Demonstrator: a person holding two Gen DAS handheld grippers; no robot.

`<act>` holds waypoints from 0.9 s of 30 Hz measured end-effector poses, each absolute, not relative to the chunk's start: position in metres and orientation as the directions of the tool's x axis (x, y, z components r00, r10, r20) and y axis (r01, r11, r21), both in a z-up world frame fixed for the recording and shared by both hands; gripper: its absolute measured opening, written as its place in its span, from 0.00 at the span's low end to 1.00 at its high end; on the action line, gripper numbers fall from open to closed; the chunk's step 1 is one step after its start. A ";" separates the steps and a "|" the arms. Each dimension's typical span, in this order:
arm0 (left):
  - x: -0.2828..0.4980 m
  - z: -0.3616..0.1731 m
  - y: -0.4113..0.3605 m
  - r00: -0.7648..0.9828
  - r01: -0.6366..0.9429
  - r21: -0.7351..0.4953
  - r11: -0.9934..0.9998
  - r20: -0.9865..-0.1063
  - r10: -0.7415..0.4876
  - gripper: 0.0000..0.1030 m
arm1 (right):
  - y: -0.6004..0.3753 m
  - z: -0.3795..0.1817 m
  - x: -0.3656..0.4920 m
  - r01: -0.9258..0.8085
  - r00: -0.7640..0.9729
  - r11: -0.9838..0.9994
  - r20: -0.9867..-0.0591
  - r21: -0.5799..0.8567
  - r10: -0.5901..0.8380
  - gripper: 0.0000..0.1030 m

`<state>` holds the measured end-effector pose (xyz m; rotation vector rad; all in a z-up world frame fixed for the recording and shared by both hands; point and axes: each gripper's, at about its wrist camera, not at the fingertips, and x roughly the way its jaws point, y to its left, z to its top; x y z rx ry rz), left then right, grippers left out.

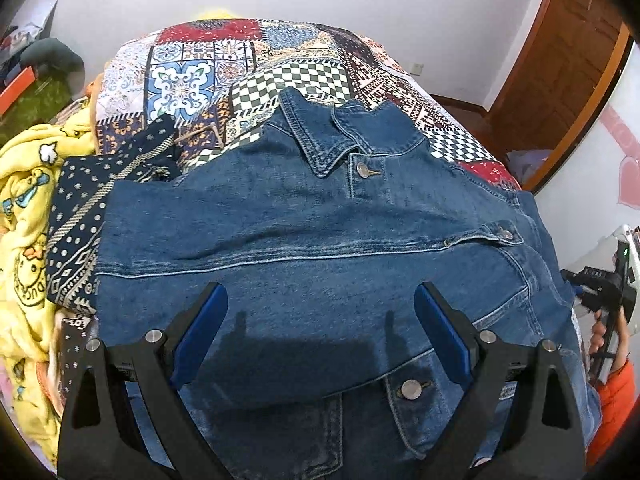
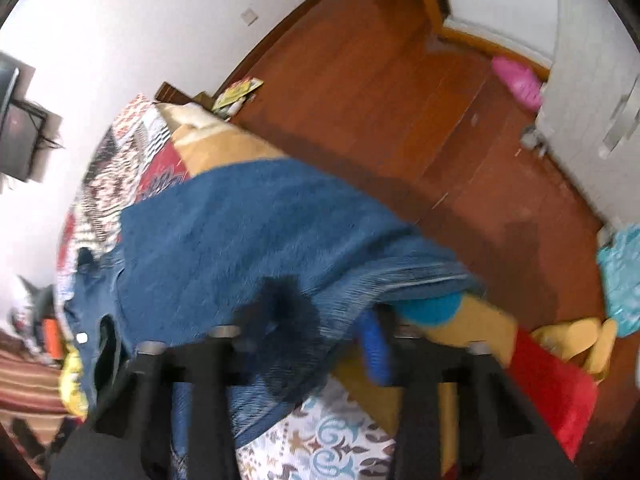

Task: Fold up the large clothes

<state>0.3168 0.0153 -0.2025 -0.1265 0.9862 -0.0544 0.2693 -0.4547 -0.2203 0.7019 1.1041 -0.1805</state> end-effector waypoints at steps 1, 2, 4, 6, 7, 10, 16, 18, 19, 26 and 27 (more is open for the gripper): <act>0.315 -0.201 0.016 0.555 -0.010 -0.128 0.992 -0.826 -0.101 0.92 | -0.453 -0.214 0.271 0.455 0.457 0.793 -0.870 0.406 0.183 0.15; 0.312 -0.199 0.016 0.561 -0.006 -0.123 0.992 -0.822 -0.099 0.92 | -0.449 -0.207 0.272 0.439 0.461 0.810 -0.871 0.389 0.168 0.14; 0.308 -0.195 0.017 0.571 -0.002 -0.118 0.993 -0.815 -0.096 0.92 | -0.440 -0.185 0.271 0.393 0.490 0.854 -0.863 0.342 0.120 0.12; 0.304 -0.190 0.019 0.580 0.000 -0.118 0.993 -0.809 -0.096 0.92 | -0.431 -0.159 0.270 0.341 0.539 0.880 -0.836 0.332 0.107 0.11; 0.303 -0.188 0.020 0.583 0.000 -0.120 0.993 -0.806 -0.098 0.92 | -0.425 -0.142 0.270 0.307 0.570 0.889 -0.813 0.340 0.114 0.11; 0.298 -0.180 0.023 0.597 0.004 -0.129 0.992 -0.795 -0.106 0.92 | -0.402 -0.094 0.269 0.194 0.653 0.911 -0.741 0.363 0.157 0.10; 0.286 -0.156 0.025 0.638 0.024 -0.136 0.990 -0.760 -0.120 0.92 | -0.318 -0.037 0.267 -0.109 0.693 0.939 -0.652 0.326 0.307 0.10; 0.281 -0.148 0.024 0.649 0.036 -0.131 0.991 -0.750 -0.123 0.92 | -0.290 -0.040 0.265 -0.180 0.664 0.933 -0.662 0.311 0.348 0.10; 0.279 -0.145 0.023 0.653 0.044 -0.129 0.991 -0.747 -0.126 0.92 | -0.277 -0.047 0.264 -0.212 0.640 0.927 -0.673 0.308 0.370 0.10; 0.270 -0.142 0.006 0.638 0.102 -0.112 0.988 -0.755 -0.152 0.92 | -0.231 -0.122 0.266 -0.255 0.416 0.899 -0.799 0.356 0.434 0.10; 0.271 -0.143 0.002 0.631 0.114 -0.109 0.987 -0.760 -0.157 0.92 | -0.227 -0.130 0.265 -0.252 0.391 0.900 -0.813 0.357 0.432 0.10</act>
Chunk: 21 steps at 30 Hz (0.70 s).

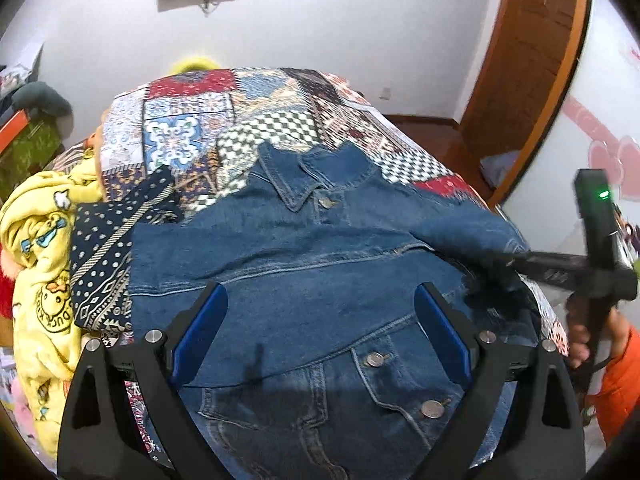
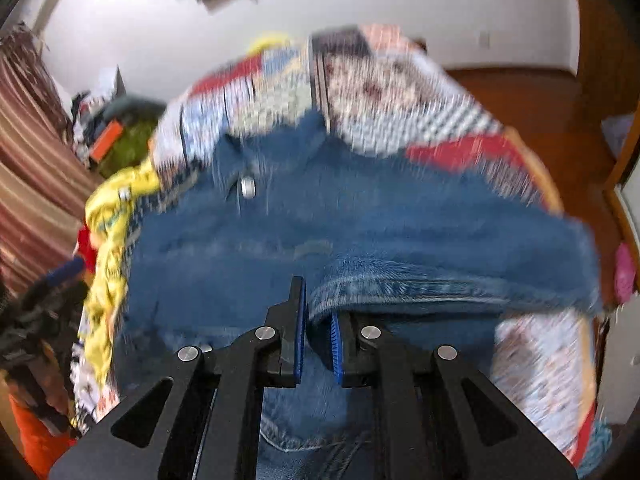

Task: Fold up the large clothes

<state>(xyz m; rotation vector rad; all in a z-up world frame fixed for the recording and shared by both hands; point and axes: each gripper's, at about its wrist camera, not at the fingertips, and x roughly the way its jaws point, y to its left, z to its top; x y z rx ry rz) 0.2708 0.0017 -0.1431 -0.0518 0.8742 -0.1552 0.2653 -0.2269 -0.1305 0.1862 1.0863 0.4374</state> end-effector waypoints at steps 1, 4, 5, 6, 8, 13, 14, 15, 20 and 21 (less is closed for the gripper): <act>0.272 -0.144 -0.005 0.623 0.132 -0.103 0.986 -0.765 -0.164 0.92 | -0.225 -0.135 0.264 -0.254 0.374 0.898 -0.819 0.361 0.435 0.10; 0.278 -0.143 -0.024 0.603 0.183 -0.089 0.979 -0.776 -0.183 0.92 | -0.226 -0.141 0.259 -0.249 0.330 0.894 -0.836 0.371 0.439 0.11; 0.280 -0.142 -0.031 0.598 0.201 -0.087 0.976 -0.778 -0.192 0.92 | -0.231 -0.139 0.256 -0.248 0.319 0.892 -0.837 0.378 0.444 0.11; 0.283 -0.141 -0.038 0.593 0.219 -0.086 0.972 -0.780 -0.202 0.92 | -0.236 -0.137 0.254 -0.249 0.308 0.888 -0.837 0.388 0.452 0.11; 0.292 -0.136 -0.057 0.583 0.263 -0.078 0.962 -0.782 -0.223 0.92 | -0.249 -0.131 0.248 -0.254 0.297 0.877 -0.830 0.408 0.472 0.14; 0.313 -0.121 -0.109 0.562 0.372 -0.053 0.927 -0.781 -0.270 0.92 | -0.283 -0.113 0.233 -0.225 0.401 0.906 -0.814 0.357 0.420 0.41; 0.318 -0.119 -0.122 0.553 0.396 -0.054 0.917 -0.783 -0.285 0.92 | -0.293 -0.110 0.231 -0.209 0.428 0.917 -0.812 0.339 0.398 0.42; 0.323 -0.117 -0.135 0.541 0.422 -0.056 0.905 -0.786 -0.300 0.92 | -0.304 -0.107 0.229 -0.187 0.453 0.928 -0.810 0.323 0.373 0.46; 0.347 -0.123 -0.197 0.472 0.518 -0.052 0.854 -0.816 -0.335 0.92 | -0.363 -0.096 0.223 -0.019 0.562 0.969 -0.799 0.248 0.216 0.62; 0.352 -0.128 -0.210 0.452 0.533 -0.052 0.844 -0.827 -0.336 0.92 | -0.372 -0.096 0.222 0.006 0.570 0.972 -0.800 0.234 0.190 0.64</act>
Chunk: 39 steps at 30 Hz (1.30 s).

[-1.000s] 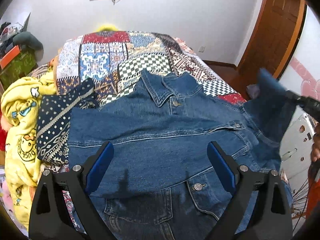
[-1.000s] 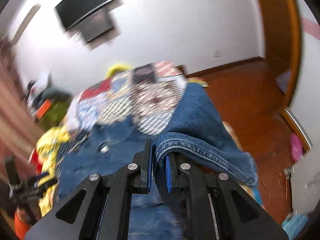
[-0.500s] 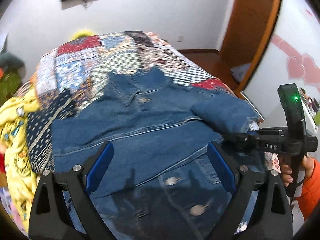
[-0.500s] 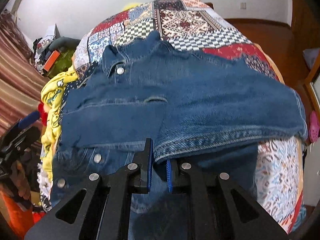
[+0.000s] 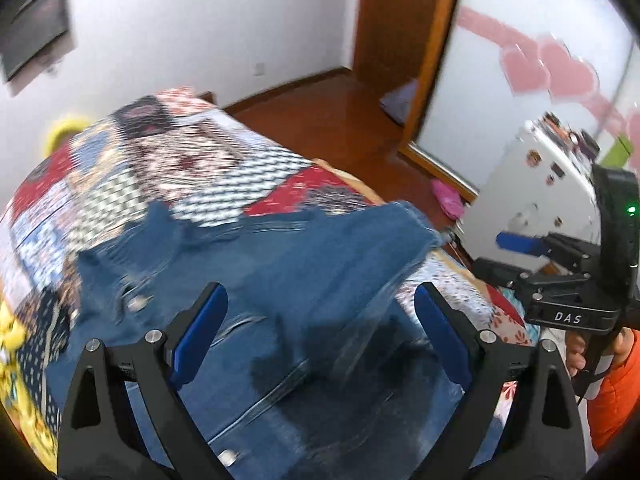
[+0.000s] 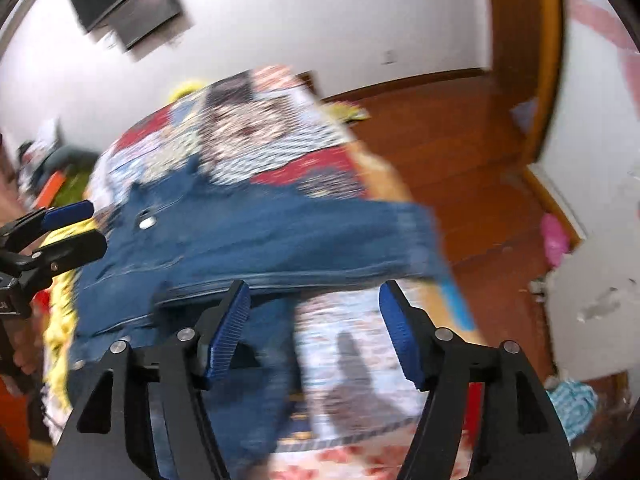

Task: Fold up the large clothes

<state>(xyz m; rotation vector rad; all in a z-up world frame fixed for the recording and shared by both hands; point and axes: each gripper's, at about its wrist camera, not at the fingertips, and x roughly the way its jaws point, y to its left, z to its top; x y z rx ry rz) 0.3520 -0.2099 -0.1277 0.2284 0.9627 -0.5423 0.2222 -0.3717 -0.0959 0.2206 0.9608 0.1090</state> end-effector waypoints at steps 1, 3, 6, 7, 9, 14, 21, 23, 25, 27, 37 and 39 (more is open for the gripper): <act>0.356 -0.132 -0.220 0.435 0.544 -0.052 0.837 -0.836 -0.335 0.92 | -0.381 -0.097 0.222 0.035 0.574 0.975 -0.803 0.221 0.161 0.66; 0.363 -0.145 -0.247 0.387 0.579 -0.060 0.813 -0.858 -0.339 0.92 | -0.397 -0.101 0.222 0.088 0.573 0.975 -0.811 0.206 0.120 0.66; 0.370 -0.165 -0.279 0.333 0.621 -0.058 0.782 -0.883 -0.330 0.92 | -0.410 -0.112 0.222 0.127 0.554 0.967 -0.824 0.222 0.117 0.66; 0.372 -0.176 -0.293 0.316 0.641 -0.043 0.766 -0.895 -0.315 0.92 | -0.413 -0.117 0.223 0.143 0.544 0.963 -0.831 0.229 0.117 0.66; 0.371 -0.195 -0.311 0.278 0.678 -0.027 0.734 -0.916 -0.290 0.88 | -0.420 -0.128 0.221 0.168 0.527 0.955 -0.841 0.245 0.123 0.66; 0.372 -0.236 -0.338 0.189 0.711 -0.023 0.702 -0.956 -0.223 0.71 | -0.427 -0.150 0.214 0.201 0.497 0.935 -0.853 0.292 0.159 0.66; 0.376 -0.248 -0.335 0.268 0.690 0.060 0.721 -0.947 -0.177 0.12 | -0.425 -0.158 0.208 0.202 0.479 0.925 -0.856 0.322 0.193 0.66; 0.378 -0.237 -0.327 0.267 0.674 0.013 0.738 -0.936 -0.228 0.11 | -0.423 -0.156 0.207 0.197 0.478 0.924 -0.855 0.328 0.201 0.66; 0.380 -0.221 -0.320 0.287 0.661 -0.007 0.750 -0.921 -0.262 0.10 | -0.421 -0.155 0.207 0.192 0.478 0.925 -0.855 0.327 0.203 0.66; 0.377 -0.196 -0.308 0.331 0.649 -0.014 0.761 -0.895 -0.299 0.09 | -0.417 -0.153 0.208 0.186 0.480 0.925 -0.852 0.332 0.209 0.66; 0.374 -0.100 -0.167 0.543 0.491 -0.053 0.869 -0.762 -0.353 0.09 | -0.374 -0.127 0.226 0.057 0.503 0.943 -0.825 0.327 0.256 0.66; 0.368 -0.098 -0.132 0.567 0.447 -0.063 0.892 -0.752 -0.337 0.09 | -0.363 -0.125 0.231 0.026 0.500 0.946 -0.824 0.324 0.269 0.66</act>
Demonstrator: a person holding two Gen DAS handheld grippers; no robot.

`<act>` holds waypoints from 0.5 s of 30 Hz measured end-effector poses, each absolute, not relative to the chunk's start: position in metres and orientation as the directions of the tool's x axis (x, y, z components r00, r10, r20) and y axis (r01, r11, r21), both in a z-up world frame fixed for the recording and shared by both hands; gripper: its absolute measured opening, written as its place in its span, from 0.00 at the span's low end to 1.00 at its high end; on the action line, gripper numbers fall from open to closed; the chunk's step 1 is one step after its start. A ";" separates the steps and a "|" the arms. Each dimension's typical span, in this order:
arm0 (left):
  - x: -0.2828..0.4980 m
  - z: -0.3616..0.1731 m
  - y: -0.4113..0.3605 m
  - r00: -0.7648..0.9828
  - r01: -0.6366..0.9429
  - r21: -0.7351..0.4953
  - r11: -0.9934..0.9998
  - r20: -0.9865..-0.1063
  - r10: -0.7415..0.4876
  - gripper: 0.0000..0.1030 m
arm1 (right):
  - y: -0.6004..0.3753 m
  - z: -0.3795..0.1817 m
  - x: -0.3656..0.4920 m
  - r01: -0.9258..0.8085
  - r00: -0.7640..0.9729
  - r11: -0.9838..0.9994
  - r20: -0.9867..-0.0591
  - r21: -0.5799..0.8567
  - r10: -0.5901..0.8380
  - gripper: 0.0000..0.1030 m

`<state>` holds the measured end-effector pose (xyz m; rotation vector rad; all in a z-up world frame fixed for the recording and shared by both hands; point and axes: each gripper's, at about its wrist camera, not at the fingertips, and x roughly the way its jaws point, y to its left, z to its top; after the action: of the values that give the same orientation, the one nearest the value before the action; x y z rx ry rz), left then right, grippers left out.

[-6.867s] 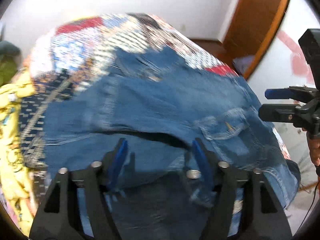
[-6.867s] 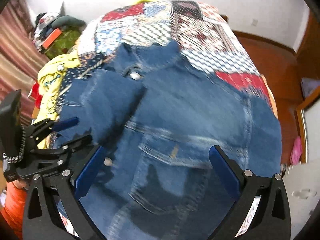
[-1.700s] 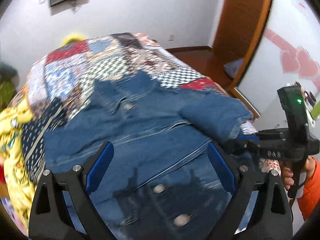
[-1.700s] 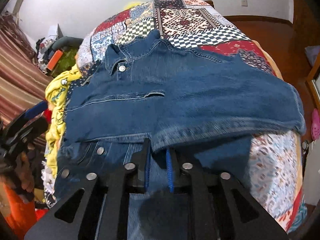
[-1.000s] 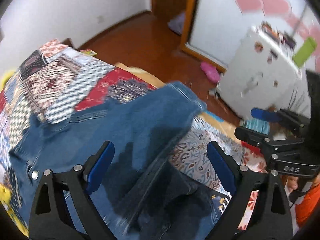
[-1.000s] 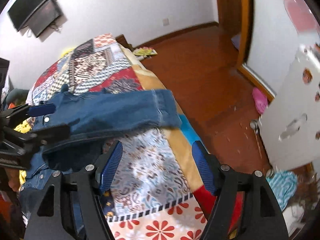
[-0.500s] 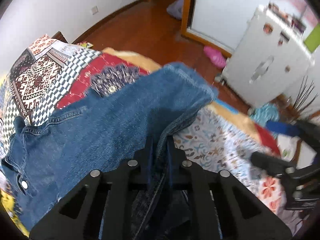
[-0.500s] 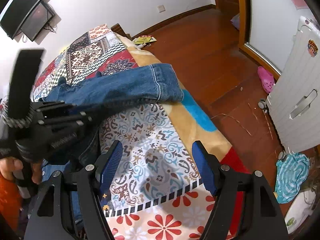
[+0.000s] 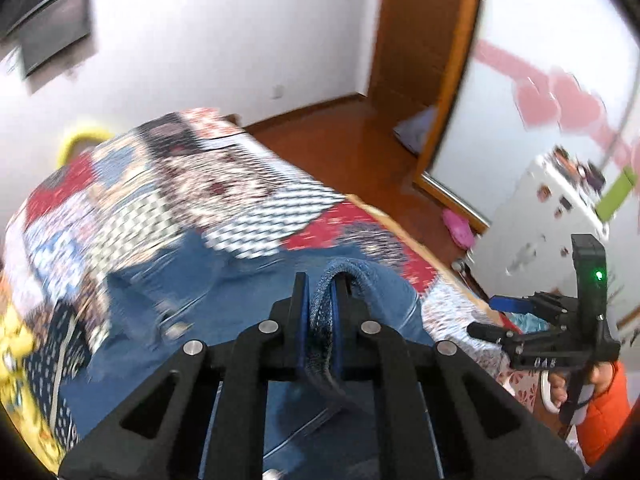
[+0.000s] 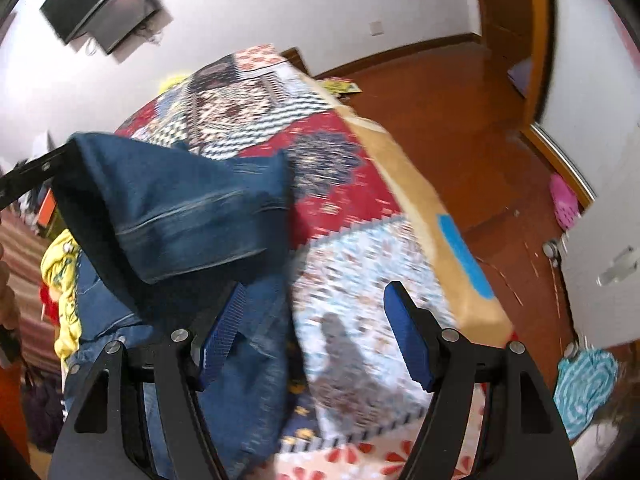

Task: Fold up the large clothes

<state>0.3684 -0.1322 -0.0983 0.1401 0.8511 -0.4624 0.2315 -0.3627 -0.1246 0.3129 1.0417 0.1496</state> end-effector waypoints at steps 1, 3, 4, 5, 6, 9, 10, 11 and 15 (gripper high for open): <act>0.365 -0.100 -0.118 0.579 0.427 -0.054 0.902 -0.751 -0.319 0.09 | -0.356 -0.125 0.236 0.007 0.492 0.946 -0.825 0.323 0.278 0.66; 0.356 -0.111 -0.085 0.584 0.386 -0.053 0.921 -0.759 -0.288 0.09 | -0.345 -0.131 0.242 -0.014 0.469 0.948 -0.835 0.319 0.288 0.66; 0.352 -0.118 -0.071 0.574 0.368 -0.063 0.928 -0.769 -0.280 0.09 | -0.338 -0.135 0.247 -0.026 0.451 0.947 -0.842 0.320 0.297 0.66; 0.346 -0.129 -0.055 0.559 0.349 -0.076 0.934 -0.783 -0.273 0.09 | -0.331 -0.140 0.250 -0.032 0.433 0.948 -0.851 0.317 0.299 0.66; 0.341 -0.139 -0.046 0.547 0.336 -0.080 0.939 -0.795 -0.263 0.09 | -0.325 -0.146 0.254 -0.037 0.413 0.950 -0.861 0.311 0.298 0.66; 0.325 -0.170 -0.018 0.503 0.294 -0.085 0.952 -0.833 -0.230 0.09 | -0.311 -0.165 0.262 -0.052 0.351 0.958 -0.892 0.283 0.283 0.66; 0.320 -0.181 -0.012 0.492 0.278 -0.079 0.957 -0.844 -0.213 0.09 | -0.307 -0.172 0.265 -0.053 0.327 0.961 -0.905 0.271 0.274 0.66; 0.315 -0.192 -0.004 0.478 0.259 -0.076 0.963 -0.856 -0.196 0.09 | -0.304 -0.177 0.266 -0.056 0.310 0.963 -0.912 0.263 0.267 0.66; 0.302 -0.227 0.020 0.430 0.192 -0.047 0.980 -0.894 -0.127 0.30 | -0.295 -0.184 0.264 -0.097 0.302 0.977 -0.929 0.193 0.213 0.66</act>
<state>0.3022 0.0199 -0.2270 0.0653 1.1091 -0.1998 0.2642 -0.2951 -0.1839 0.1070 1.2473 0.2058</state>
